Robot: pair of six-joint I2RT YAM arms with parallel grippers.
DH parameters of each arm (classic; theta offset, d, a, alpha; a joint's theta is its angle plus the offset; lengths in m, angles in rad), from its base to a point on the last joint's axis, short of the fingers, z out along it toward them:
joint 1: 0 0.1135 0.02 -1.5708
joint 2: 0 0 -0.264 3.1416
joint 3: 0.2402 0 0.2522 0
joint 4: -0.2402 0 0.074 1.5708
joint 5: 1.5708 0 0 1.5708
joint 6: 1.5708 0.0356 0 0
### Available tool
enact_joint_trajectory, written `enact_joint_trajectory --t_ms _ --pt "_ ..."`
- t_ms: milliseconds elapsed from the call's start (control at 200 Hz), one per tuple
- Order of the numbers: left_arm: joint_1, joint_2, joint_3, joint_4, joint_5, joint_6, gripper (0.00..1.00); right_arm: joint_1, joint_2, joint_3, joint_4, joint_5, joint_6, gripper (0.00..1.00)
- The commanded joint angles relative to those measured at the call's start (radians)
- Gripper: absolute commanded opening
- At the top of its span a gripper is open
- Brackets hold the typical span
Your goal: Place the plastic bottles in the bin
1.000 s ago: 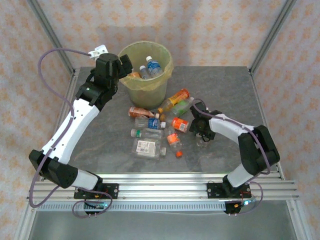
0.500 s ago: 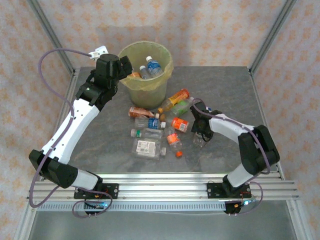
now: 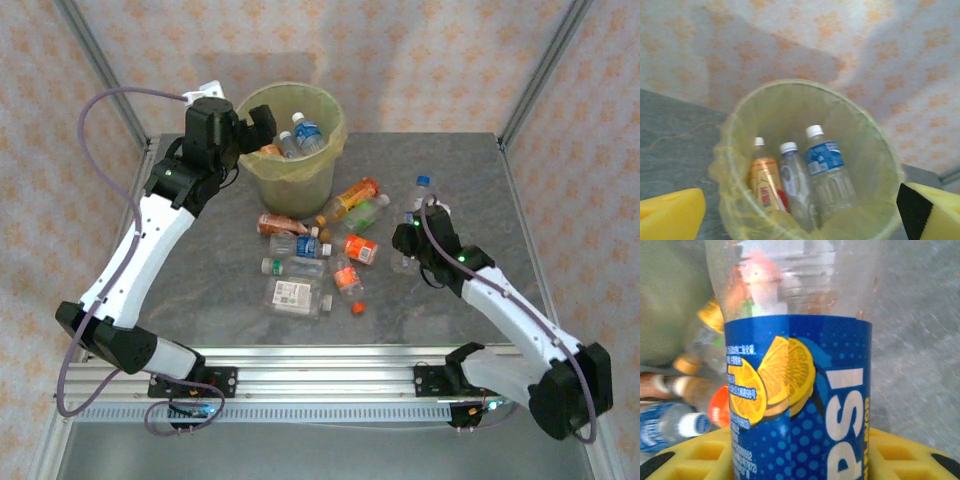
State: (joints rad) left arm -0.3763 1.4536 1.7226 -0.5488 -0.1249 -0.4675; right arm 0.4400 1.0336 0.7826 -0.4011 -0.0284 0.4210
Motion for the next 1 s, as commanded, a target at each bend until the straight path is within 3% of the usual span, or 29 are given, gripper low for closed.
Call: enact_joint_trajectory --t_ms 0,310,550,741,996 --pt "-0.045 0.039 0.058 -0.042 0.13 0.04 1.0 0.015 -0.05 -0.015 0.148 -0.075 -0.081 0.47" --pt "-0.129 0.146 0.185 -0.039 0.401 0.057 1.0 0.085 -0.043 0.021 0.333 -0.204 -0.196 0.47" --pt "-0.168 0.262 0.307 -0.064 0.515 0.036 1.0 0.119 0.017 0.065 0.422 -0.279 -0.231 0.47" --pt "-0.199 0.379 0.437 -0.131 0.55 0.045 0.87 0.144 0.062 0.101 0.451 -0.288 -0.245 0.46" --pt "-0.204 0.482 0.516 -0.197 0.537 0.046 0.78 0.158 0.088 0.129 0.466 -0.301 -0.253 0.46"
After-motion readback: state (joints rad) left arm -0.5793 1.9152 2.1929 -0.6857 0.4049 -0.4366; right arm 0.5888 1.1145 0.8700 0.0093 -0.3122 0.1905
